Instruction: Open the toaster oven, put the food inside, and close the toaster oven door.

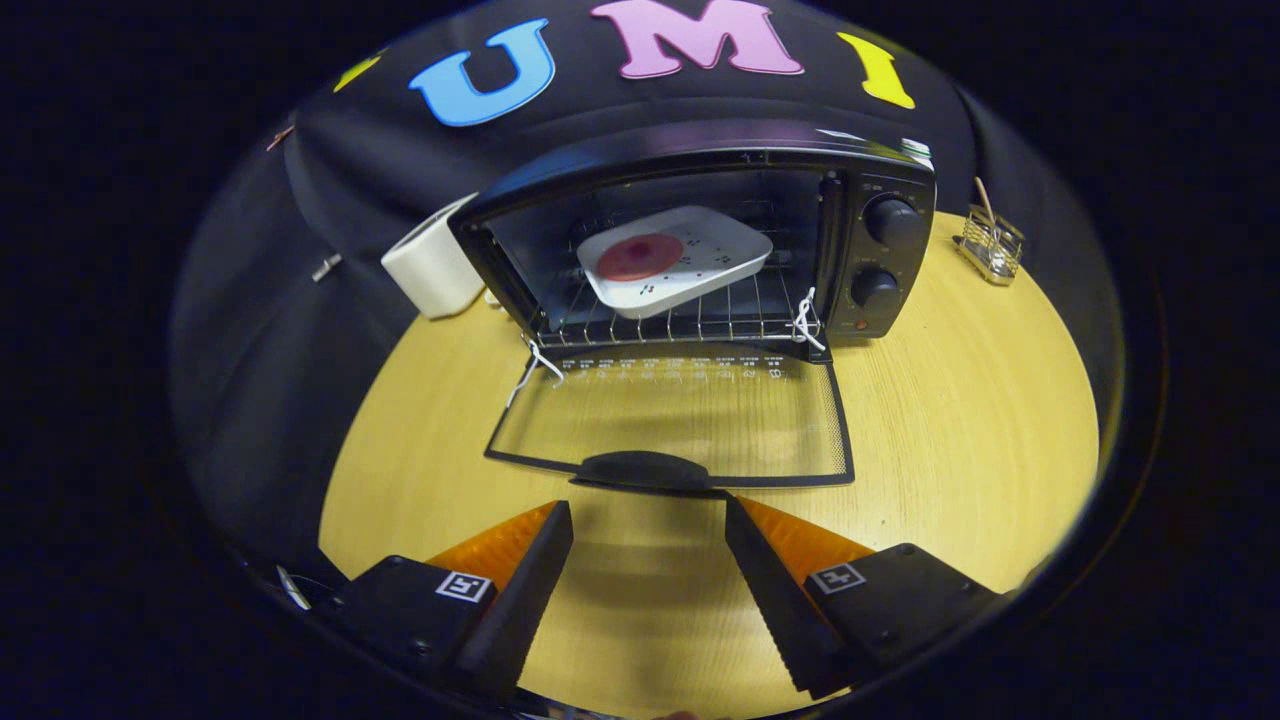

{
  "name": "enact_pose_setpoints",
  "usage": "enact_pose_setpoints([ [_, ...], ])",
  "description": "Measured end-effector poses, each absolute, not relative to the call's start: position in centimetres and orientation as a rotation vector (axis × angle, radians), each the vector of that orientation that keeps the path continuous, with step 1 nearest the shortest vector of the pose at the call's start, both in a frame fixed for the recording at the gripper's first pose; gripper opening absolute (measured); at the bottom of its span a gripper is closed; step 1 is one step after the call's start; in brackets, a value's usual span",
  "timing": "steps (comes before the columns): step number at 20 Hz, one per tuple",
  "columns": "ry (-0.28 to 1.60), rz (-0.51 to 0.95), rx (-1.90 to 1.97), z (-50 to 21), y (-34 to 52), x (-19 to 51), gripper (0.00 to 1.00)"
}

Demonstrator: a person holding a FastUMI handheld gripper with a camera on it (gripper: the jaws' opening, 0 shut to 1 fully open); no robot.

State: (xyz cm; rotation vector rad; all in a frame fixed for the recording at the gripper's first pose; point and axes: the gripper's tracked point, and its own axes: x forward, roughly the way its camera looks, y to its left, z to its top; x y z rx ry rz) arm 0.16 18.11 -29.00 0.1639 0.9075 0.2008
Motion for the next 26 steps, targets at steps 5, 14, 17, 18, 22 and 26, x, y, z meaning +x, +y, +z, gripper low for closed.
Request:
enact_pose_setpoints([
  [5, 0.989, 0.145, 0.058, -32.4, 18.1, -0.2, 0.99],
  [14, 0.974, 0.028, 0.018, -34.6, 17.9, 1.8, 1.00],
  [17, 0.962, -0.010, 0.029, -34.7, 17.9, 2.7, 1.00],
  [18, 0.970, -0.016, 0.034, -34.9, 17.9, 2.6, 1.00],
  [22, 0.949, 0.014, 0.016, -33.8, 17.9, 2.7, 1.00],
  [26, 0.888, 0.047, -0.002, -31.2, 17.9, 2.5, 1.00],
])
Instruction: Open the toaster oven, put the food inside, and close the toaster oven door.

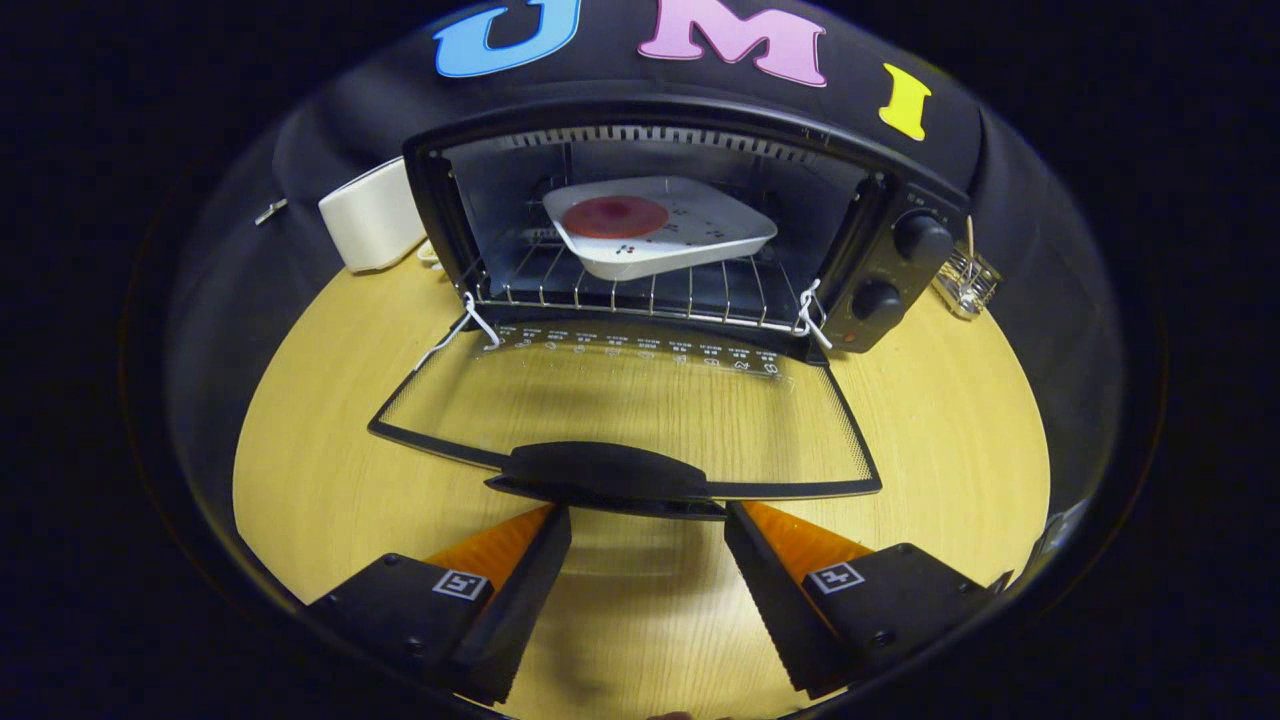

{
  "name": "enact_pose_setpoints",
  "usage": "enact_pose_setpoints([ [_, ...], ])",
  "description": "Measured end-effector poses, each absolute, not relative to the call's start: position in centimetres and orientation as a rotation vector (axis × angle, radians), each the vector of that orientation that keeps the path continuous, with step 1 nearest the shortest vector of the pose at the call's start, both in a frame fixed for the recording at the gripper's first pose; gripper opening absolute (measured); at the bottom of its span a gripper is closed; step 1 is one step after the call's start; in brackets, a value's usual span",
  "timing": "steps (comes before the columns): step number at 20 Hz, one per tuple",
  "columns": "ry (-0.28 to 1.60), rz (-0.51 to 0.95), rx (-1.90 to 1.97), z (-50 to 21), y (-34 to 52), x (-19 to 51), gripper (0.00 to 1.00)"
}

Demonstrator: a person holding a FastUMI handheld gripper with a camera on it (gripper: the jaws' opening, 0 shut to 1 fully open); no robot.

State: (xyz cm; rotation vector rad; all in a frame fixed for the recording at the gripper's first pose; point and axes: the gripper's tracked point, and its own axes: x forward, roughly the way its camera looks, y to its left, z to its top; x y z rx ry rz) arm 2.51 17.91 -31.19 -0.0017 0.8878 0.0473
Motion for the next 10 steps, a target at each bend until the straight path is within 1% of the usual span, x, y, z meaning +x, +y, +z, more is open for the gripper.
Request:
enact_pose_setpoints([
  [5, 0.754, 0.099, -0.015, -26.9, 17.7, 3.3, 1.00],
  [10, 0.628, 0.101, 0.038, -21.5, 18.2, 5.3, 0.99],
])
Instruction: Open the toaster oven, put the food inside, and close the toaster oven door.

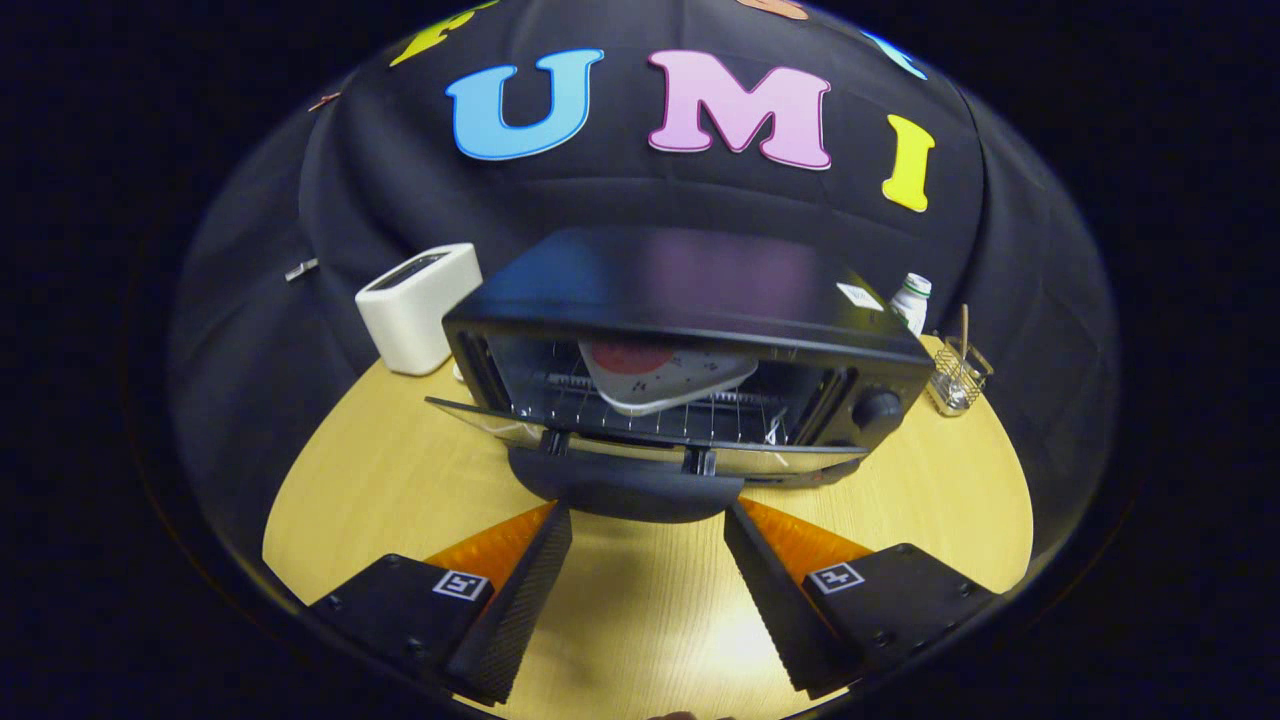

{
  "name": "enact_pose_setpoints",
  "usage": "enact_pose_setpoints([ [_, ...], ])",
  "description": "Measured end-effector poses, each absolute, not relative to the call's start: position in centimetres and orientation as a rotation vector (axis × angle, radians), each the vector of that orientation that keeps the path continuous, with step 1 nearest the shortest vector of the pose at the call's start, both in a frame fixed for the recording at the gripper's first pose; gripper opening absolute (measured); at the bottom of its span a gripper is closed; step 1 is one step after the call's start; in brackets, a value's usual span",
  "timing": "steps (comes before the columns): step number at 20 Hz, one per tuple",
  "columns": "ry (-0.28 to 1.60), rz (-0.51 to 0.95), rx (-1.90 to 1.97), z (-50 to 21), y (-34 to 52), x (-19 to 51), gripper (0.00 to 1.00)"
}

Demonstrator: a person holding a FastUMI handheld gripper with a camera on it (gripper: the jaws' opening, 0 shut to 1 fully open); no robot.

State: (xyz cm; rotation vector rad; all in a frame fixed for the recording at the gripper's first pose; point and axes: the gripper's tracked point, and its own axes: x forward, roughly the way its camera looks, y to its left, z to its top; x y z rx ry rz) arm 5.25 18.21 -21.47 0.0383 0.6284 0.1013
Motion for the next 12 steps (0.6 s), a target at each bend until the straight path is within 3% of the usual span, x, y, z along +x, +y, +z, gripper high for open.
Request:
enact_pose_setpoints([
  [7, 0.348, 0.190, 0.056, -10.7, 17.2, 6.2, 0.99],
  [12, 0.161, 0.168, 0.034, -3.7, 11.6, 5.0, 0.99],
])
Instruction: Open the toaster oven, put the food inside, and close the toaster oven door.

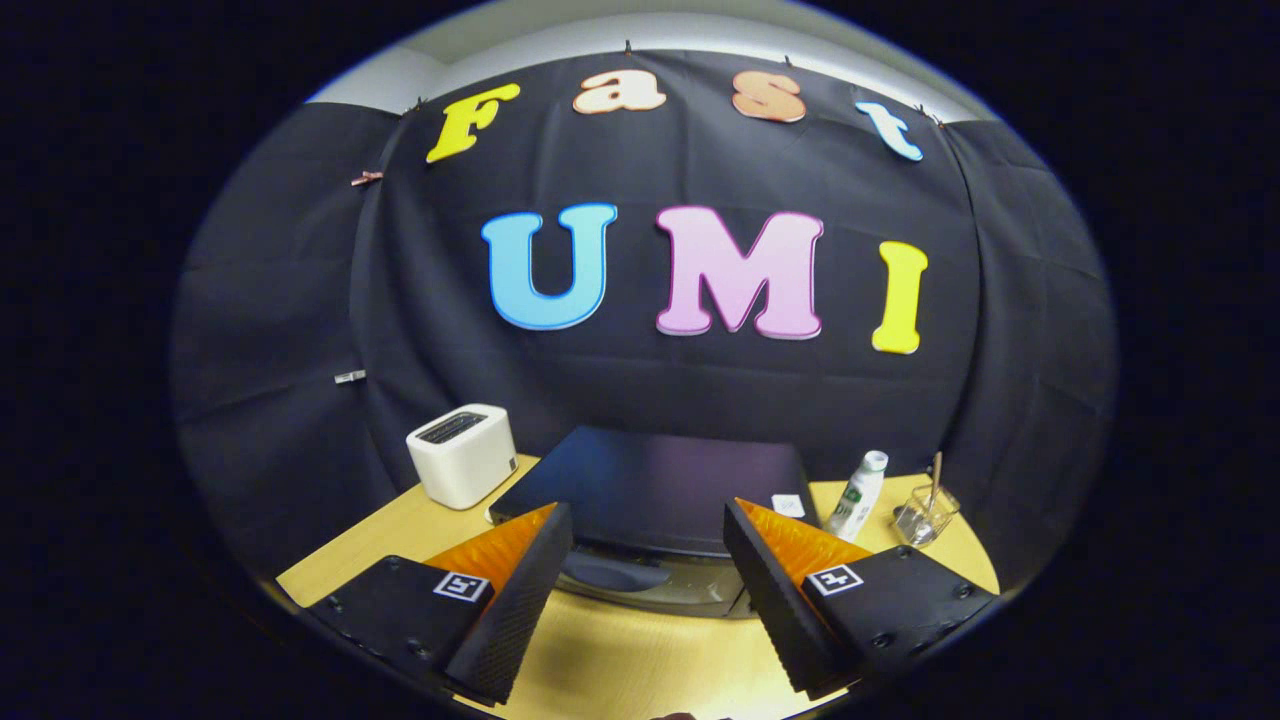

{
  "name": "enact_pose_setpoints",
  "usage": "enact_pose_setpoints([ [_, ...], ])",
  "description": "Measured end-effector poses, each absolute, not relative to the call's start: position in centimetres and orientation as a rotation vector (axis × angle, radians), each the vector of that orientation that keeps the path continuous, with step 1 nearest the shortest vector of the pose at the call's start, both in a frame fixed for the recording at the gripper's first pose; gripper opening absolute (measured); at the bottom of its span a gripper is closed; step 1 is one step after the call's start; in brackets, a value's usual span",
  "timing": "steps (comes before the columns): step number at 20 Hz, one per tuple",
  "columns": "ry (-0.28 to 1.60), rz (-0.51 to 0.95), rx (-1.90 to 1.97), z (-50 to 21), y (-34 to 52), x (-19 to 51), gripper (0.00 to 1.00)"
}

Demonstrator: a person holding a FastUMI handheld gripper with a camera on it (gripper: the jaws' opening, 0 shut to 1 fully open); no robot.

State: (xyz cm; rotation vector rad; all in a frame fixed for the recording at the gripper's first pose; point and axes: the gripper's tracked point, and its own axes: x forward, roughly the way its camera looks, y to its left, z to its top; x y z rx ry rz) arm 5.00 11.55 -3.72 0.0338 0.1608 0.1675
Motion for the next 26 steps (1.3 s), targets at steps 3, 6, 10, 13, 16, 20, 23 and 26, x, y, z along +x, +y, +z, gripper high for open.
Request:
enact_pose_setpoints([
  [3, 0.102, 0.124, 0.035, -1.4, 7.0, 3.5, 0.99],
  [6, 0.058, 0.041, 0.010, -0.1, 1.1, 1.7, 0.98],
  [10, 0.065, -0.083, 0.034, -0.2, -6.0, -0.9, 0.98],
  [13, 0.072, -0.152, 0.070, -0.3, -9.7, -2.4, 0.98],
  [16, 0.048, -0.211, 0.043, 0.7, -12.8, -3.6, 0.98],
  [20, 0.018, -0.230, 0.060, 2.1, -13.8, -3.9, 0.98],
  [23, 0.006, -0.211, 0.078, 2.6, -12.9, -3.2, 0.98],
  [26, 0.018, -0.169, 0.099, 2.6, -11.0, -2.4, 0.98],
])
